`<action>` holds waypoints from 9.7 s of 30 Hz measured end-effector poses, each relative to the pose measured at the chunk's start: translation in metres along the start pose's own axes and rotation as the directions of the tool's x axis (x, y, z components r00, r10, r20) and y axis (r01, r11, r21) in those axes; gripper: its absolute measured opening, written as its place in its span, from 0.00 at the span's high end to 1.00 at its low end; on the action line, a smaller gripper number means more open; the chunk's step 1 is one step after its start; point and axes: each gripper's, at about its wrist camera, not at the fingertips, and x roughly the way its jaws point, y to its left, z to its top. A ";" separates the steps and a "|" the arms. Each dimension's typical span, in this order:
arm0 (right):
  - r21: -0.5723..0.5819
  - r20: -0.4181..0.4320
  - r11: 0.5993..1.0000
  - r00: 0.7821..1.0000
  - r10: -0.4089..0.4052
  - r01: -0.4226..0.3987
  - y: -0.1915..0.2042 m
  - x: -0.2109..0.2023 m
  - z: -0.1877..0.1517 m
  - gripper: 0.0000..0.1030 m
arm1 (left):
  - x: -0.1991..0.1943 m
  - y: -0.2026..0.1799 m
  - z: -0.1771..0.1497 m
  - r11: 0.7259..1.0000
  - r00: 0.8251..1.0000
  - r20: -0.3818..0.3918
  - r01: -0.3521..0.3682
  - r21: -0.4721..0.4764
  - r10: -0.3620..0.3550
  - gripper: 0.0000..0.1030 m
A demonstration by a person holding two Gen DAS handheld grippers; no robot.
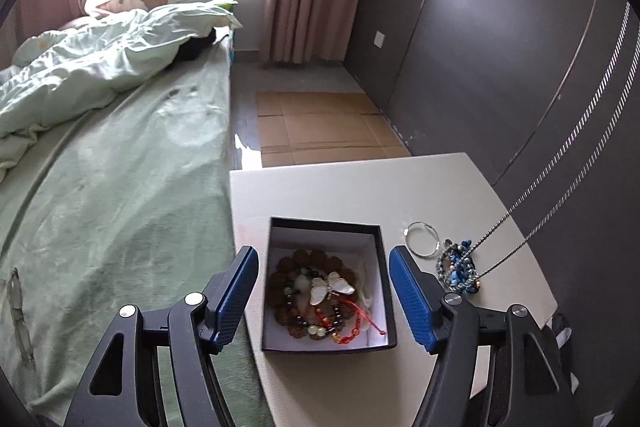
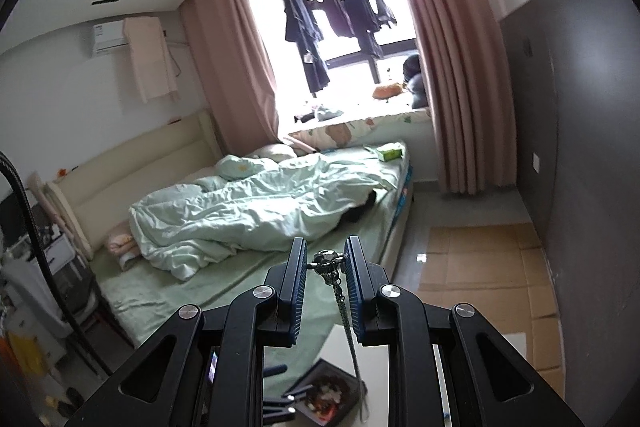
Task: Organize jewelry
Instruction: 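Carry the silver chains over the black box and open the right gripper, then move both grippers back over the blue bead bracelets, then grasp the grey-blue bead bracelet with the left gripper while the right grasps the blue cord bracelet, then lower both bracelets into the black box and open both grippers, then move both grippers back over the silver hoop earring and ring, then close the left gripper on the silver hoop earring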
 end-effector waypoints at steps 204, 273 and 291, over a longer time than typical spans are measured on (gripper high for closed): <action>0.522 -0.334 0.830 0.942 -0.015 0.198 -0.111 0.053 -0.244 0.00 | 0.005 -0.032 0.000 0.983 0.989 -0.057 0.131 -0.129 -0.139 0.00; 0.585 -0.379 0.743 0.919 -0.106 0.327 -0.237 0.014 -0.308 0.32 | 0.185 -0.140 0.018 0.993 0.913 -0.394 -0.076 0.095 0.107 0.84; 0.368 -0.451 0.884 0.887 -0.101 0.288 -0.208 0.055 -0.287 0.36 | 0.167 -0.130 0.030 0.995 0.910 -0.408 -0.044 0.091 0.077 0.46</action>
